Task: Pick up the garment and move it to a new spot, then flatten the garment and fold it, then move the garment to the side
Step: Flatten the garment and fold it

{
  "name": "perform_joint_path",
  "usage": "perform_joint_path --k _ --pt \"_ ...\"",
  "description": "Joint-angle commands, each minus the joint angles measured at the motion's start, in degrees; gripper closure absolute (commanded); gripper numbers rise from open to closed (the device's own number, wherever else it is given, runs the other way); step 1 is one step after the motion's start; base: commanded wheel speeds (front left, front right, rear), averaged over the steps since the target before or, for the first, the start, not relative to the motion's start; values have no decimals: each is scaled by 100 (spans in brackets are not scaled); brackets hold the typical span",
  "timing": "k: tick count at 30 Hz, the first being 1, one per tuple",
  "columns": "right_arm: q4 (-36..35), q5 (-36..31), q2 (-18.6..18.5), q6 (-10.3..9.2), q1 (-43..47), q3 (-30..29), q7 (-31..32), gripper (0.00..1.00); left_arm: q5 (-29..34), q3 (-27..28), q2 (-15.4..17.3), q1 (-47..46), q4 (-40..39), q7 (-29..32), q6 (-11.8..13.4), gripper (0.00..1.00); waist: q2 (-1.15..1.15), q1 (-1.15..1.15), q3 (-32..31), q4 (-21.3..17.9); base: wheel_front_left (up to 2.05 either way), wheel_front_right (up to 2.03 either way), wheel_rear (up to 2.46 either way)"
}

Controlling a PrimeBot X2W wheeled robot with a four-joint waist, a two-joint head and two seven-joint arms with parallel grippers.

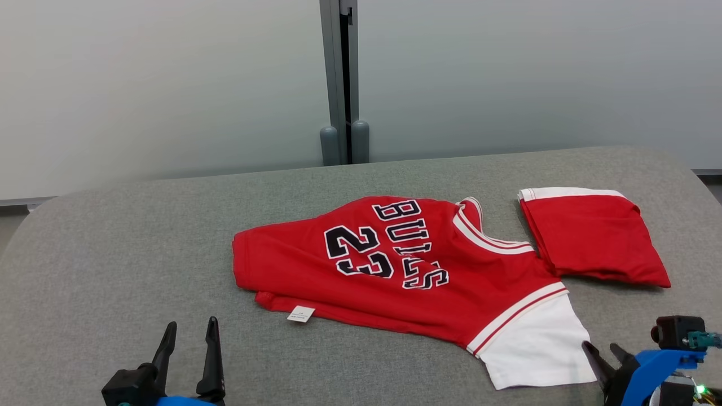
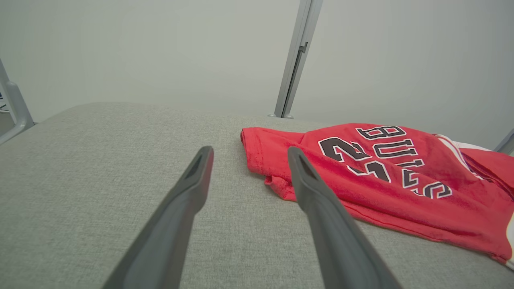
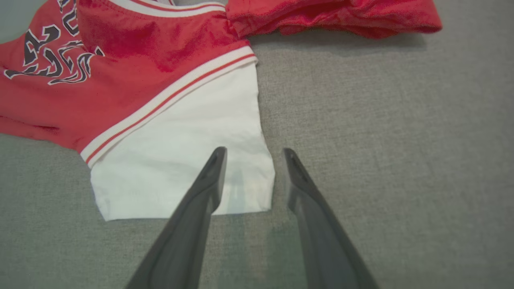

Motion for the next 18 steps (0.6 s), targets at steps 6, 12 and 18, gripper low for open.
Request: perform_joint_path --k 6,12,18 --pt "-629 -342 200 1 94 -319 -699 0 24 34 0 -89 62 -26 -36 0 -1 0 -65 77 0 0 0" --pt "-1372 -651 360 1 142 -301 -1570 0 56 123 -27 -61 -40 -26 -44 0 -1 0 -88 101 0 0 0" --pt "-1720 -726 489 1 249 -29 -2409 0 113 198 -83 -33 -242 -26 -59 0 -1 0 -81 100 0 0 0"
